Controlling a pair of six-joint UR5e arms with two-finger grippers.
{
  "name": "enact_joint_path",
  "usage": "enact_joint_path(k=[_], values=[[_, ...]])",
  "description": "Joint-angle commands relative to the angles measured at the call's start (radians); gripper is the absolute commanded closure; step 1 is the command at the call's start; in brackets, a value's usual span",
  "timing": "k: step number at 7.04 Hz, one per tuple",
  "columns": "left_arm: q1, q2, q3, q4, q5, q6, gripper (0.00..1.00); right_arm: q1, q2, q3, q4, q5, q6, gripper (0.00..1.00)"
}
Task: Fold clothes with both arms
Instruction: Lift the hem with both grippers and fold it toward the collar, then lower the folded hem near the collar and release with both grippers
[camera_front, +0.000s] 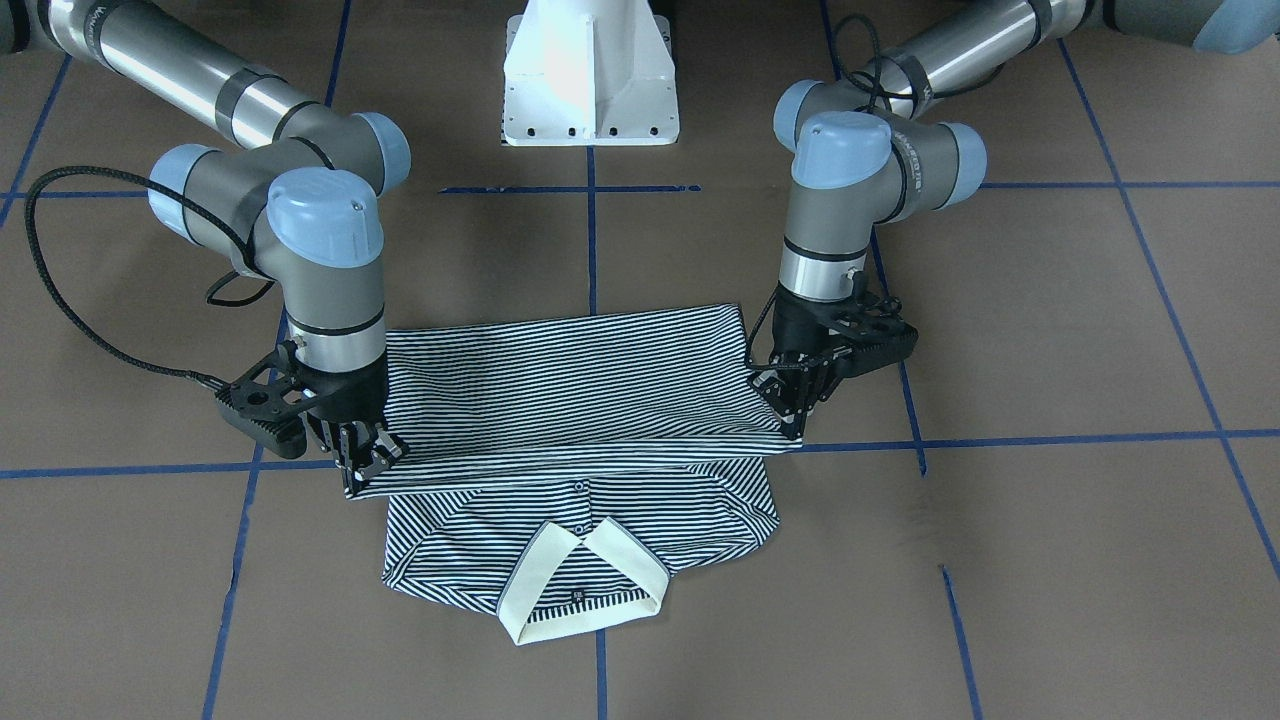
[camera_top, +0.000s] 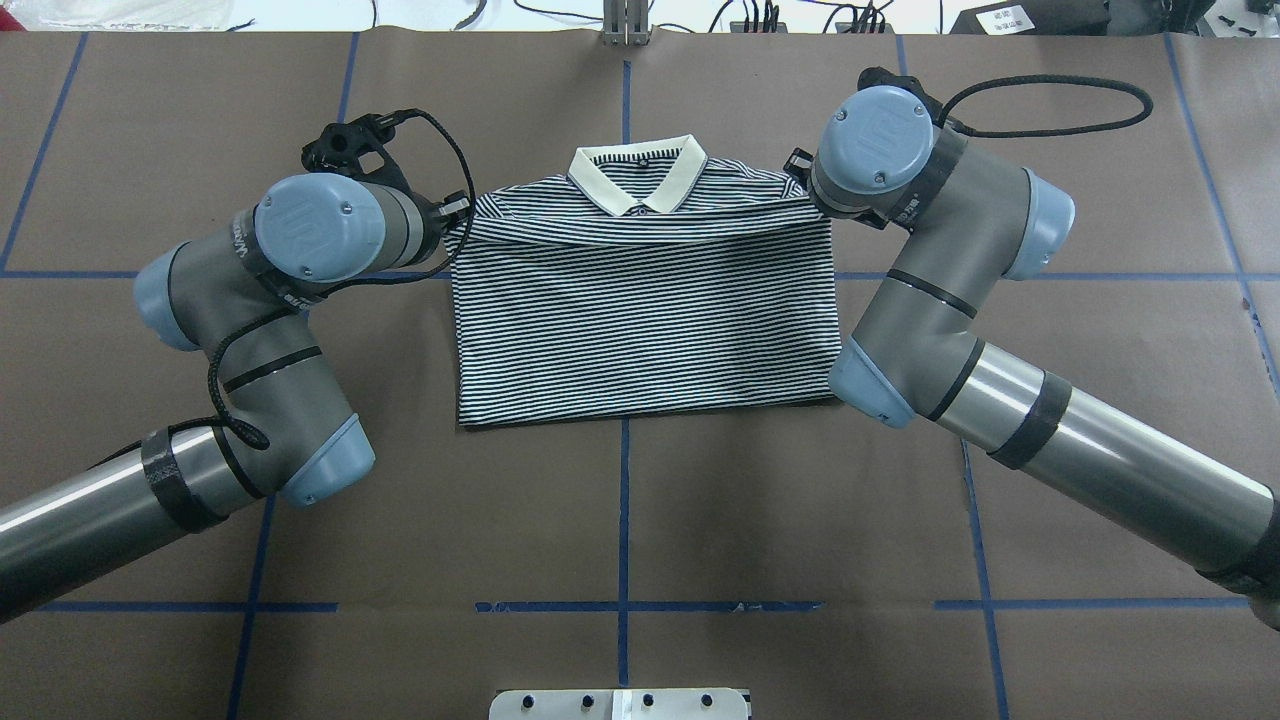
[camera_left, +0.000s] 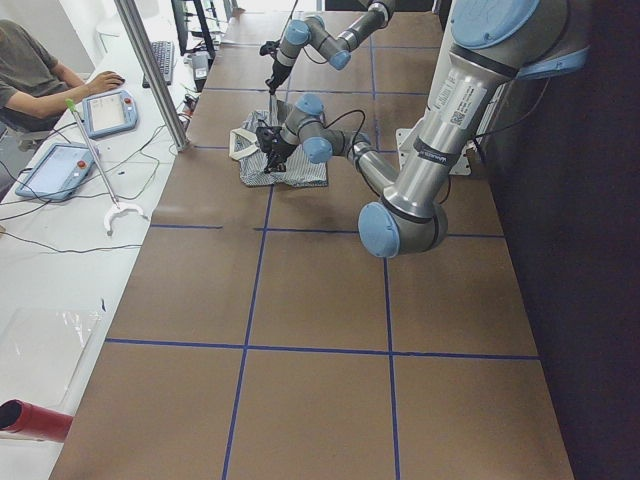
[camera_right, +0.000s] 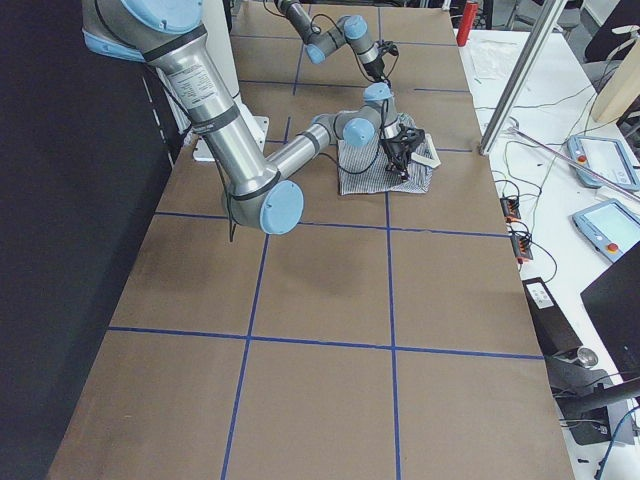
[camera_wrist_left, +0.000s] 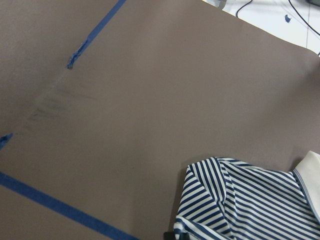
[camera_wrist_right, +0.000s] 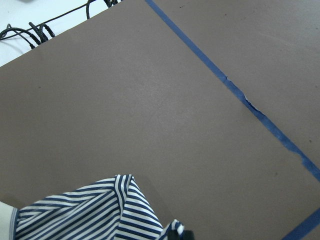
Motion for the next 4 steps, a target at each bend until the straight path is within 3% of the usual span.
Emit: enact_joint_path(k=[1,4], values=[[-0.013,-0.037,0.057,-0.017,0.001,0.002,1.0,0.004,0.044,-0.09,0.02,0.0,-0.006,1.0],[-0.015,-0.052,0.15,-0.096,0.002,0.004,1.0,0.009,0.055,-0.163,0.101,0.0,-0.006,1.0]])
